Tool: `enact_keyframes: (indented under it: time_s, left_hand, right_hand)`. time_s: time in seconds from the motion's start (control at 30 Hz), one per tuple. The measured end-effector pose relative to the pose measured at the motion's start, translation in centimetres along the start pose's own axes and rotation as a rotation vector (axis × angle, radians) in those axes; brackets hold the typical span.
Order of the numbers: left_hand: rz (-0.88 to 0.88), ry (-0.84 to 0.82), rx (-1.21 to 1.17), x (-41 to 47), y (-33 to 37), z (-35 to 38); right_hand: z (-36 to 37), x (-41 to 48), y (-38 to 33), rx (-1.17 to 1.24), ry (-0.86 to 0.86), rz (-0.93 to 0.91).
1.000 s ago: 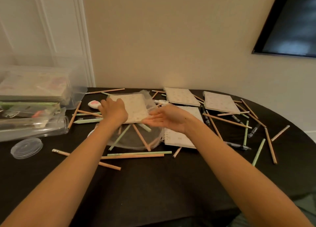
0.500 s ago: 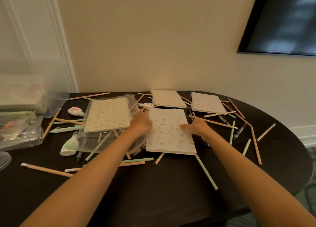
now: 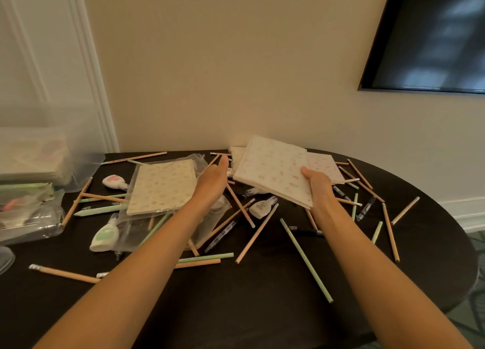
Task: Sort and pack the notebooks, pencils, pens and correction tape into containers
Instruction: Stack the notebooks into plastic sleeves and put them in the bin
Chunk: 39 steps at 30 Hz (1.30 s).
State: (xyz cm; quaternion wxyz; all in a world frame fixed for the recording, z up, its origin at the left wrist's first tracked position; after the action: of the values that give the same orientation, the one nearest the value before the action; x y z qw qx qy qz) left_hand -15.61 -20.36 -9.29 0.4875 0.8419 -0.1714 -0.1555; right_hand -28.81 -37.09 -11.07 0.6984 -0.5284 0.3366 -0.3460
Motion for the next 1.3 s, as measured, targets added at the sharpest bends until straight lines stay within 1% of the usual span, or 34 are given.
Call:
enact_keyframes:
  time_s: [0.07,0.13,0.17,0.27,0.33,0.4,0.5,0.63,0.77,0.83,0.93,1.0,1.03,1.07,1.13,1.2,1.23,1.27,1.3]
  left_hand:
    - [-0.07,-0.075,-0.215,-0.7,0.1,0.0]
    - [-0.136,-0.177,-0.449,-1.3,0.1,-0.1]
    - [-0.137,-0.203,-0.54,-1.7,0.2,-0.3]
    - [-0.091,-0.209,-0.772,-2.7,0.4,-1.3]
    - [-0.031,-0.213,-0.788,-3.7,0.4,-1.5]
    - [-0.013,-0.176,-0.715,-4.2,0.1,-1.5]
    - [-0.087,-0.089,-0.76,-4.0,-1.1,-2.8]
    - [-0.147,-0.118,-0.824,-3.5,-2.6,-6.4]
    - [-0.22,-0.118,-0.871,-3.3,-4.6,-9.9]
    - [-0.233,-0.103,-0.832,-3.3,-5.3,-11.5]
    - [-0.217,-0.102,-0.715,-2.7,-5.7,-12.6]
    - [-0.191,-0.124,-0.569,-2.4,-5.2,-12.6]
    - [-0.162,-0.146,-0.492,-2.4,-4.8,-12.4]
    - [-0.132,-0.17,-0.432,-2.5,-4.4,-12.3]
    - [-0.082,-0.163,-0.317,-2.3,-4.1,-12.4]
    - [-0.04,-0.076,-0.162,-1.8,-4.4,-13.1]
    - [-0.02,-0.043,-0.057,-1.4,-4.8,-13.4]
    - [0.002,-0.048,0.077,-1.1,-5.3,-13.3]
    - [0.005,-0.107,0.254,-1.0,-6.0,-12.8]
  right_hand:
    - [1.2,-1.0,0.2,0.208,0.034,0.019]
    - [2.7,-1.6,0.6,0.345,0.041,0.014]
    - [3.5,-2.0,0.8,0.376,0.026,0.017]
    - [5.2,-2.6,1.4,0.437,0.007,0.036]
    - [6.4,-3.2,1.3,0.496,-0.006,0.024]
    - [8.0,-3.7,1.3,0.563,-0.059,-0.011]
    - [9.2,-4.3,1.3,0.544,-0.174,-0.065]
    - [7.9,-4.5,0.5,0.516,-0.263,-0.144]
    - [6.0,-4.3,0.2,0.548,-0.273,-0.077]
    - [5.9,-4.6,0.0,0.475,-0.352,-0.028]
    - [6.6,-5.2,0.1,0.227,-0.505,0.024]
    - [7.1,-5.5,0.5,0.095,-0.509,0.061]
    - [7.2,-5.5,0.6,0.081,-0.465,0.066]
    - [7.1,-5.3,0.5,0.123,-0.411,0.054]
    - [6.5,-4.8,0.2,0.293,-0.311,0.022]
    - [5.6,-4.2,0.2,0.44,-0.246,0.041]
    - [5.2,-4.0,0.5,0.476,-0.23,0.066]
    - [4.9,-4.1,0.8,0.485,-0.231,0.1]
    - [4.8,-4.2,1.1,0.46,-0.232,0.137]
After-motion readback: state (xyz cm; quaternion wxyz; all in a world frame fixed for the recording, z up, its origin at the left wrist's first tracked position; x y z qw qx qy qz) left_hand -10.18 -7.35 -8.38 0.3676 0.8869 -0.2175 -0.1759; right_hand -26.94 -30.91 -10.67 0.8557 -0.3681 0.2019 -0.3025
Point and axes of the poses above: each hand's wrist, its own x-axis towards the middle knuckle, its own z-axis out of the palm, y = z × x, the point moved 6 cm from there along x, towards the middle knuckle, and after that the axes turned 10 degrees about -z, right-handed, at the moved point
